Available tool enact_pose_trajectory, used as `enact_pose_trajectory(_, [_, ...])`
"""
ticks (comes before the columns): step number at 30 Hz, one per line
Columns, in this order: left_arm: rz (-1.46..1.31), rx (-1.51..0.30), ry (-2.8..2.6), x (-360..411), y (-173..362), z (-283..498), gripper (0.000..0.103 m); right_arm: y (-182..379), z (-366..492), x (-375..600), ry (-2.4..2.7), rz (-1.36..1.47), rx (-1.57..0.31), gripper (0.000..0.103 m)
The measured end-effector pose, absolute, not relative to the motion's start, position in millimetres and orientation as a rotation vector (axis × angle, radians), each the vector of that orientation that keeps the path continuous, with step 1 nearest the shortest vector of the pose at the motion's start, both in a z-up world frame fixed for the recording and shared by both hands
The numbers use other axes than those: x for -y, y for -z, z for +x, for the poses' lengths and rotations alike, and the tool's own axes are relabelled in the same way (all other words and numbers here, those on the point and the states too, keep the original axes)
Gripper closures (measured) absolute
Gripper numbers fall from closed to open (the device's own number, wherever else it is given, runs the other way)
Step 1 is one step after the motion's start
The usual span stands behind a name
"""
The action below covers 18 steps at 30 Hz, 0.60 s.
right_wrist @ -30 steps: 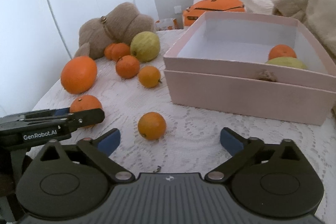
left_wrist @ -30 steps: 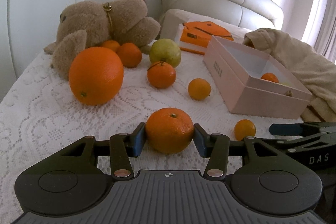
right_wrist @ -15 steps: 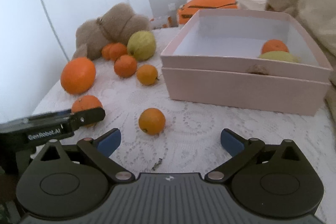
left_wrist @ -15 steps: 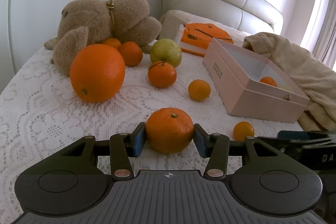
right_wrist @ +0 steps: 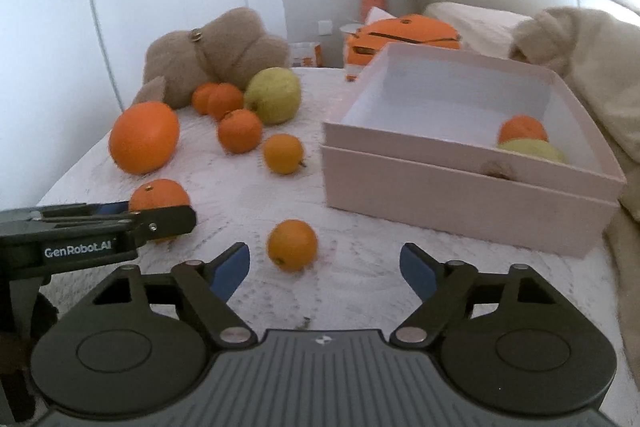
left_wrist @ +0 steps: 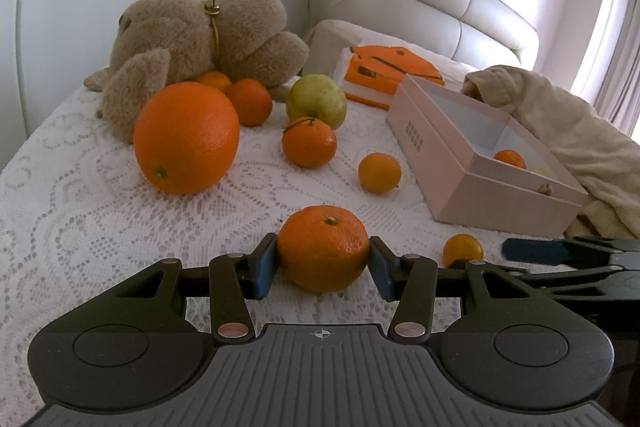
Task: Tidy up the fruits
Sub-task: 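Hold the mandarin in the left tool while the right tool grasps another mandarin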
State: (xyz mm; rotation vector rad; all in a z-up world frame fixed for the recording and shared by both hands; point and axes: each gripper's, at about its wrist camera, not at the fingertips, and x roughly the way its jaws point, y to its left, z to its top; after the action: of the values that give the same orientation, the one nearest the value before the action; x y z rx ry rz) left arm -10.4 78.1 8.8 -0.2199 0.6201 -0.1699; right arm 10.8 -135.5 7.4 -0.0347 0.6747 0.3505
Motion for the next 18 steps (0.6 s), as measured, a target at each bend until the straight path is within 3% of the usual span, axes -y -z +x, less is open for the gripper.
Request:
enact_pose_trajectory(3, [-0.224,-0.619,0.171,-78.3,-8.6,-9.9,0.05,-3.8,14.6,128.4,-0.325,-0.051,-0.698,0.046])
enact_pose_trajectory(6, [-0.223,-0.618,0.17,-78.5,-8.4,-10.1,0.05,-4.7,12.1,128.3,-0.328,-0.049,-0.687,0.053])
enact_pose_trajectory(12, [-0.224,-0.618,0.17,-78.0,-8.3,-9.9,0.05,-5.2,12.8,112.4,-0.344,-0.117,-0.673,0.056])
enact_pose_trajectory(15, [-0.224,-0.617,0.17,-78.2,-8.3,-10.2,0.05,-4.5,14.5,103.2,-0.345,-0.142,-0.679,0.074])
enact_pose_trajectory(18, [-0.223,-0.616,0.17,-78.1,-8.3,-10.2,0.05,-10.4,8.6,102.9,-0.348,-0.153,-0.657,0.075])
